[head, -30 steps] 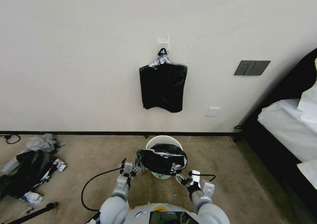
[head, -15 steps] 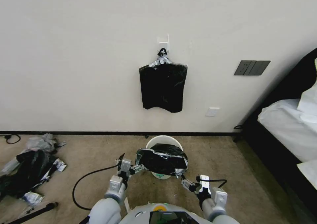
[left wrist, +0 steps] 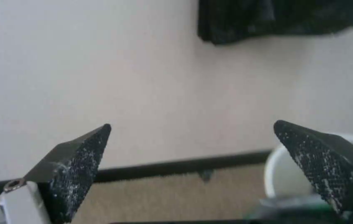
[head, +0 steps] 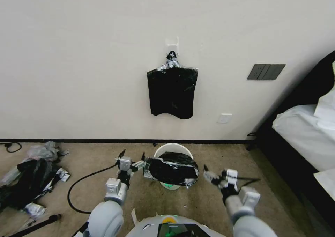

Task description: Place a trash bag onto the trash bin.

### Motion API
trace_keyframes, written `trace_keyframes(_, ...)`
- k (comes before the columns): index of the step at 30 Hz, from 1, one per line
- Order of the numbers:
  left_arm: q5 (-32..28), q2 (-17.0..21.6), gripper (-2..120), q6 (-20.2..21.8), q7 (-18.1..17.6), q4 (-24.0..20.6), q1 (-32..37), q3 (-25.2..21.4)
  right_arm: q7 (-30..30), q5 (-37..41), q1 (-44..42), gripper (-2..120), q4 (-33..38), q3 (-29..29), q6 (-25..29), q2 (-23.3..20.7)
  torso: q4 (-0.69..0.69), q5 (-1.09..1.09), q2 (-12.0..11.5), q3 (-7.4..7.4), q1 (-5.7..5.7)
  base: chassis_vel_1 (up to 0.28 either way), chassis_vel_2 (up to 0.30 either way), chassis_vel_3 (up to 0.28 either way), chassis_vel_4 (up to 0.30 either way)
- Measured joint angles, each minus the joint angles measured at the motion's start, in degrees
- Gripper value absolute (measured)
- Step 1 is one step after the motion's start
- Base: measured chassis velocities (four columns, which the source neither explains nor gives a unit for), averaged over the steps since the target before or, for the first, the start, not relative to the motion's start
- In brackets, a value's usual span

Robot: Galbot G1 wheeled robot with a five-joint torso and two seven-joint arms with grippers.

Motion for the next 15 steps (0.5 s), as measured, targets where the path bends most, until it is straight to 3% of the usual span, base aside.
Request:
trace_keyframes(1,0.4,-1.0,100,-0.6,0.3,0.4,0.2,-0.8,-4.1,2.2,2.7,100,-1.4,1.3,-1.0,-0.6,0.0,0.01,0.0,0.0,0.0,0.0,0.0,0.0,0.0)
trace_keyframes(2,0.4,-1.0,100,-0.6,0.3,0.4,0.2,-0.8,-4.1,2.2,2.7,100,-1.4,1.3,-1.0,-0.6,0.0,0.01,0.0,0.0,0.0,0.0,0.0,0.0,0.0)
trace_keyframes(5,1.7,-3.8,100,-0.8,1.1,0.5,1.6,-3.2,-16.0,7.2,11.1,100,-7.6,3.3,-7.0,-3.6,0.01,0.03,0.0,0.0,0.0,0.0,0.0,0.0,0.0)
trace_keyframes(9,2.6,-4.8,100,-3.1,2.8,0.8,2.9,-4.9,-22.6,9.2,16.9,100,-10.4,3.1,-11.3,-6.7,0.02,0.0,0.0,0.01,0.0,0.0,0.0,0.0,0.0)
trace_keyframes(13,2.7,-5.2,100,-9.6,9.3,2.5,4.6,-7.6,-30.1,13.3,32.2,100,-18.9,-1.5,-18.5,-13.0,0.02,0.01,0.0,0.01,0.0,0.0,0.0,0.0,0.0)
trace_keyframes(15,2.8,-5.6,100,-11.2,10.7,3.1,5.1,-8.2,-31.9,14.2,36.7,100,-22.2,-3.7,-20.0,-14.3,0.02,0.04,0.0,0.01,0.0,0.0,0.0,0.0,0.0)
